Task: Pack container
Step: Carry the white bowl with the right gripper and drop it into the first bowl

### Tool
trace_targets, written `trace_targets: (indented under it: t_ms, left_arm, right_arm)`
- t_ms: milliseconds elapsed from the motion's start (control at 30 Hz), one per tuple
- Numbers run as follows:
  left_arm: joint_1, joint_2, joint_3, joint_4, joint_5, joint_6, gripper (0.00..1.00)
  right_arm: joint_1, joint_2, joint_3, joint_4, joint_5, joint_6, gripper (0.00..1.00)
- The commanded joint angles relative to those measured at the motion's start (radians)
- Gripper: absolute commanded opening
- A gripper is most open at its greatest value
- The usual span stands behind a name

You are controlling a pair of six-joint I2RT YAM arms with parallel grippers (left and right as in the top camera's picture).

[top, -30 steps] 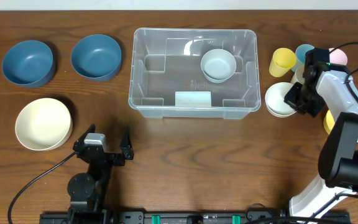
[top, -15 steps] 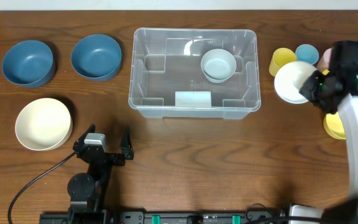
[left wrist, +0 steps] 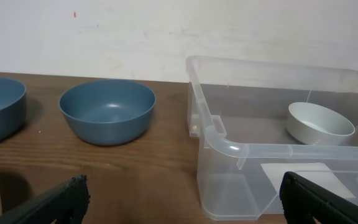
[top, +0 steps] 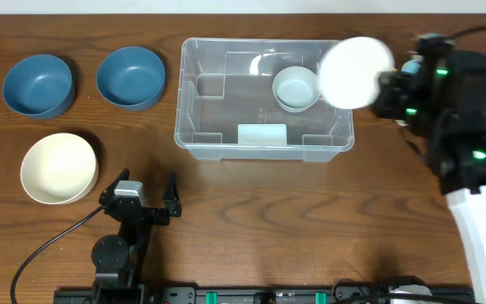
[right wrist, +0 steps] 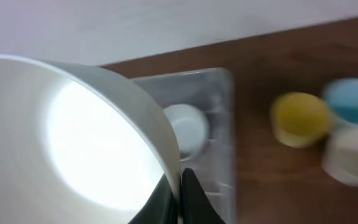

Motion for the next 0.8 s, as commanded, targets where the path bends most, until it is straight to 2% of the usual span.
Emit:
trace_targets:
  t_ms: [0, 167, 333, 567, 767]
  left_arm:
    - [0.005, -0.005, -0.016, -0.035, 0.011, -0.002, 0.98]
    - [0.005, -0.005, -0.016, -0.035, 0.011, -0.002, 0.98]
    - [0.005, -0.005, -0.016, -0.035, 0.011, -0.002, 0.98]
    - [0.005, -0.005, -0.016, -0.035, 0.011, -0.002, 0.98]
    - [0.005, -0.005, -0.016, -0.035, 0.011, -0.002, 0.98]
  right_arm:
    - [0.1, 0.063, 0.013, 0.029, 0.117, -0.051, 0.03]
    - [0.194, 0.21, 0.013, 0.109, 0.276, -0.058, 0.01]
    - [0.22, 0.38, 0.013, 0.209, 0.354, -0.057, 0.01]
    - [0.217, 0.532, 0.013, 0.304, 0.371, -0.055, 0.01]
    - [0.217, 0.589, 0.013, 0.334, 0.399, -0.045, 0.02]
